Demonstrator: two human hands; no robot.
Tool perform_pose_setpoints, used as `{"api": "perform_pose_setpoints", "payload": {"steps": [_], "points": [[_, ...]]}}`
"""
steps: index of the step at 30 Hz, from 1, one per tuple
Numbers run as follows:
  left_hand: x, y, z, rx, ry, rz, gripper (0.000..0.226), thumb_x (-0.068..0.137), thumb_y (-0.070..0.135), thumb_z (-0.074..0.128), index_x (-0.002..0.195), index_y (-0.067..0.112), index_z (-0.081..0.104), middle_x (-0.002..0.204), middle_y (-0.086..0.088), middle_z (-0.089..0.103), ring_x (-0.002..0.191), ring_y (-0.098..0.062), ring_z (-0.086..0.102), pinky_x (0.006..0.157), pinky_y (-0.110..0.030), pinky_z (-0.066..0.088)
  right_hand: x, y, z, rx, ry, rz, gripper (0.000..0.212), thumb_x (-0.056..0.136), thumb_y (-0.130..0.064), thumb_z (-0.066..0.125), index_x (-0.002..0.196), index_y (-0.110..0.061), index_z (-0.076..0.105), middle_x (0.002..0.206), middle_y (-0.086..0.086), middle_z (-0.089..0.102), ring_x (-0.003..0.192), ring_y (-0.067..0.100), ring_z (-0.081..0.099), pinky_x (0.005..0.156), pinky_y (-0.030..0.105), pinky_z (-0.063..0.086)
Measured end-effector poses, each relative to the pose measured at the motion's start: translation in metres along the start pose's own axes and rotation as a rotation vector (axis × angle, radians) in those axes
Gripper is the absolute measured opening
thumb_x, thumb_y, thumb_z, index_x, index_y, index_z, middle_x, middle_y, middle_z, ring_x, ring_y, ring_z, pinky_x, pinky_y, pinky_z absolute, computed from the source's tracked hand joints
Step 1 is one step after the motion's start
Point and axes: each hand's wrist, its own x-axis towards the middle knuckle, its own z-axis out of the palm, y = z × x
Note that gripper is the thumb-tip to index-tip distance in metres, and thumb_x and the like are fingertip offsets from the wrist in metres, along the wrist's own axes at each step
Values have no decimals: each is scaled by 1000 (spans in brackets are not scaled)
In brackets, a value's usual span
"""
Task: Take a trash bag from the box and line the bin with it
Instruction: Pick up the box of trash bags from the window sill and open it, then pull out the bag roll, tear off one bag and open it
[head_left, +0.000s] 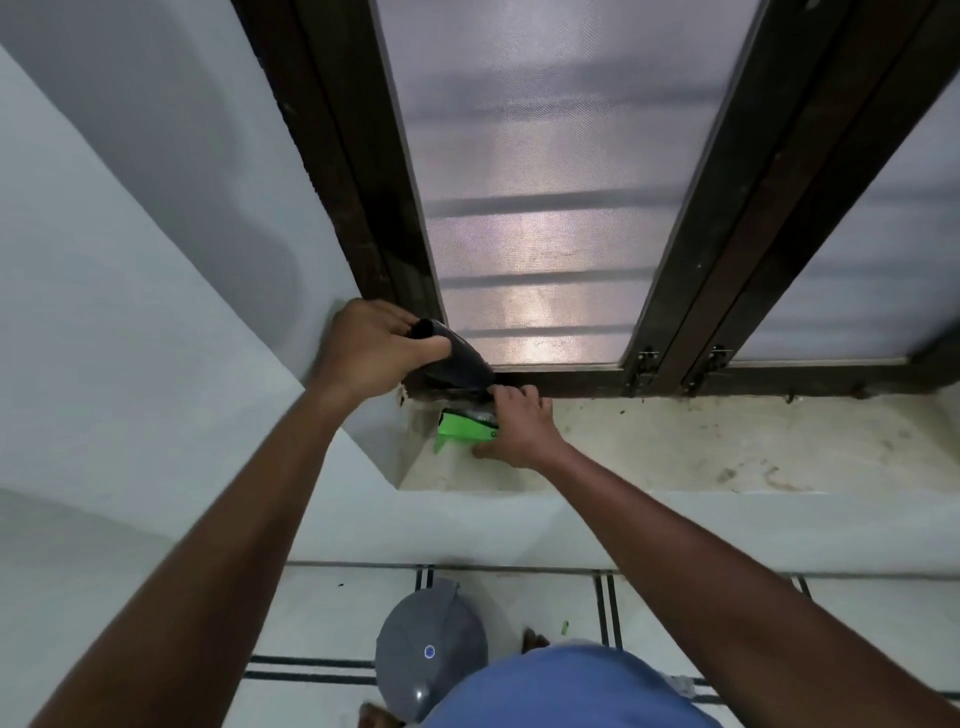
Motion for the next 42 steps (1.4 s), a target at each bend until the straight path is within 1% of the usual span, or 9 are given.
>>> {"api": "perform_pose_setpoints", "payload": {"steps": [5,8,12,19,25,30,36,39,42], "points": [[-3,-4,4,-67,-91,-88,24,69,36,87,59,17,76,59,4,68,57,-5,62,58,-25,51,-41,-5,-27,556,19,-67,141,60,-68,101,169,-43,16,159,-2,36,152,25,38,124,50,41],[0,-1,11,-153,-111,-195,29,67,31,91,63,8,73,57,3,63,60,-11,67,61,-26,59,-55,-9,-35,669,135,-200,113,75,-48,101,166,-42,33,151,-15,52,134,9,59,109,29,53],[1,7,24,-326,-104,-310,46,64,40,93,86,1,81,76,-5,79,78,-20,82,74,-39,70,-56,-16,-36,795,228,-214,58,91,-26,89,143,-33,64,117,-9,75,104,10,73,91,31,61],[-29,2,36,-461,-354,-328,57,86,67,80,120,22,78,113,2,83,97,-17,83,83,-41,68,-76,-16,-48,1268,115,-26,29,100,-27,85,125,-18,73,93,1,73,72,15,68,66,31,57],[-39,-15,45,-635,-177,-268,11,104,9,72,113,6,78,91,-11,82,75,-19,80,80,-40,70,-85,-12,-48,1491,-56,61,46,97,-35,83,136,-14,70,105,13,71,78,23,69,75,37,61],[-43,-21,48,-389,181,-289,20,100,39,74,92,21,74,82,-1,73,74,-22,71,70,-36,65,-88,-14,-51,1608,-128,92,59,94,-37,83,145,-18,62,123,18,74,90,30,81,75,39,66],[-62,-2,50,-272,-308,-431,92,102,80,40,82,-1,80,63,-11,72,41,-19,55,47,-24,44,-84,-24,-51,1492,-52,63,68,100,-42,82,156,-33,44,154,5,63,133,28,71,106,55,63],[-64,-4,57,-481,-529,-597,91,102,81,38,109,-1,78,94,-21,83,57,-25,70,53,-29,58,-82,-39,-52,1411,-33,114,85,87,-69,77,156,-45,32,159,-7,58,147,19,57,126,56,44],[-63,-7,63,-695,-513,-643,79,104,73,48,128,2,73,111,-22,82,89,-35,83,68,-41,68,-82,-44,-54,1498,-44,120,87,86,-72,71,158,-30,49,150,1,69,142,23,62,129,53,39]]}}
